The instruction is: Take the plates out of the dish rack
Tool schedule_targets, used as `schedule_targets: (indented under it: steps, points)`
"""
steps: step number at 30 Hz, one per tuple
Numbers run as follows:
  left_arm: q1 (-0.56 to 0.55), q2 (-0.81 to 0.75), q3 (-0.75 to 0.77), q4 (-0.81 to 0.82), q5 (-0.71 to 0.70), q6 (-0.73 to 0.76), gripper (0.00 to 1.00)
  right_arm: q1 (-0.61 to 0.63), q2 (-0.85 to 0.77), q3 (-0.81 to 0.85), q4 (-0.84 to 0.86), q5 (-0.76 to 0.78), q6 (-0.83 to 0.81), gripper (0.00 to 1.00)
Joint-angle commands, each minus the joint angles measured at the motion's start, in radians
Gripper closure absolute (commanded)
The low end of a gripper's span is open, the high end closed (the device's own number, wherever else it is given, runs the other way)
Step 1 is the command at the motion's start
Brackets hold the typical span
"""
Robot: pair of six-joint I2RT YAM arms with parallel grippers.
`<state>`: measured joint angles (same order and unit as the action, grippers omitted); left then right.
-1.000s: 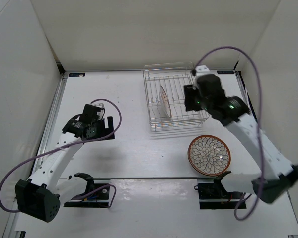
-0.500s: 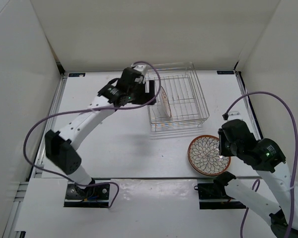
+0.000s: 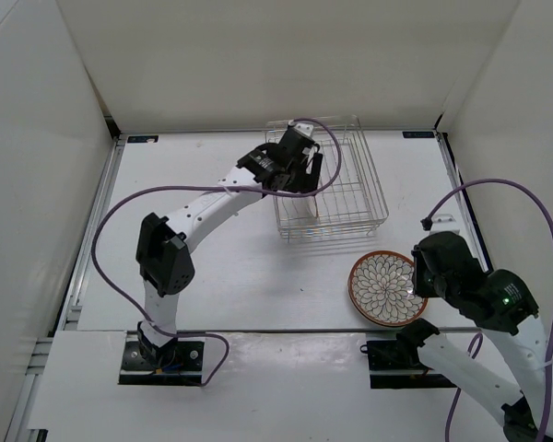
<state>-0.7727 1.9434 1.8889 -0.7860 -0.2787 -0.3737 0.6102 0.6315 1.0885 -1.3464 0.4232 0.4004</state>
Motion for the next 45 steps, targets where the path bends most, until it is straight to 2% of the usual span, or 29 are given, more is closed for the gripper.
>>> schedule_targets:
  steps: [1, 4, 7, 8, 13, 14, 18, 24, 27, 35, 36, 37, 40, 45]
  points:
    - [-0.010, 0.023, 0.070, -0.027, -0.044, -0.002, 0.02, 0.000, -0.027, -0.004, -0.043, 0.015, 0.002, 0.75]
    - [-0.010, 0.020, 0.030, 0.013, -0.042, -0.002, 0.04, 0.002, -0.036, -0.004, -0.042, 0.017, 0.003, 0.75]
    - [-0.005, 0.034, 0.009, 0.021, -0.042, 0.005, 0.14, -0.001, -0.039, -0.006, -0.042, 0.011, -0.003, 0.75]
    - [-0.007, 0.038, 0.012, 0.011, -0.042, 0.005, 0.25, 0.000, -0.042, -0.007, -0.039, 0.011, -0.003, 0.75]
    - [0.021, 0.052, -0.022, 0.002, -0.013, 0.002, 0.36, -0.001, -0.053, -0.007, -0.034, 0.005, -0.006, 0.75]
    - [0.026, 0.052, -0.027, -0.004, -0.013, 0.004, 0.41, 0.002, -0.055, -0.009, -0.033, 0.002, -0.006, 0.75]
    - [0.052, 0.065, -0.011, -0.028, -0.004, 0.009, 0.52, 0.000, -0.065, -0.010, -0.031, 0.002, -0.008, 0.75]
    - [0.085, 0.058, -0.007, -0.036, 0.003, 0.028, 0.52, 0.002, -0.072, -0.010, -0.028, -0.001, -0.011, 0.75]
    - [0.101, 0.061, -0.008, -0.045, 0.001, 0.035, 0.58, 0.002, -0.072, -0.013, -0.028, -0.001, -0.011, 0.75]
    - [0.112, 0.040, -0.028, -0.050, 0.035, 0.025, 0.58, 0.002, -0.066, -0.012, -0.026, -0.003, -0.012, 0.75]
    - [0.110, 0.032, -0.025, -0.045, 0.036, 0.032, 0.60, 0.000, -0.065, -0.012, -0.028, -0.001, -0.012, 0.75]
    - [0.107, 0.028, -0.028, -0.045, 0.039, 0.033, 0.67, 0.002, -0.064, -0.012, -0.025, -0.004, -0.014, 0.75]
    - [0.099, 0.005, -0.022, -0.029, 0.041, 0.044, 0.75, 0.000, -0.062, -0.013, -0.026, -0.004, -0.012, 0.75]
    - [0.085, 0.014, 0.006, -0.018, 0.039, 0.056, 0.84, 0.000, -0.062, -0.012, -0.026, -0.004, -0.015, 0.75]
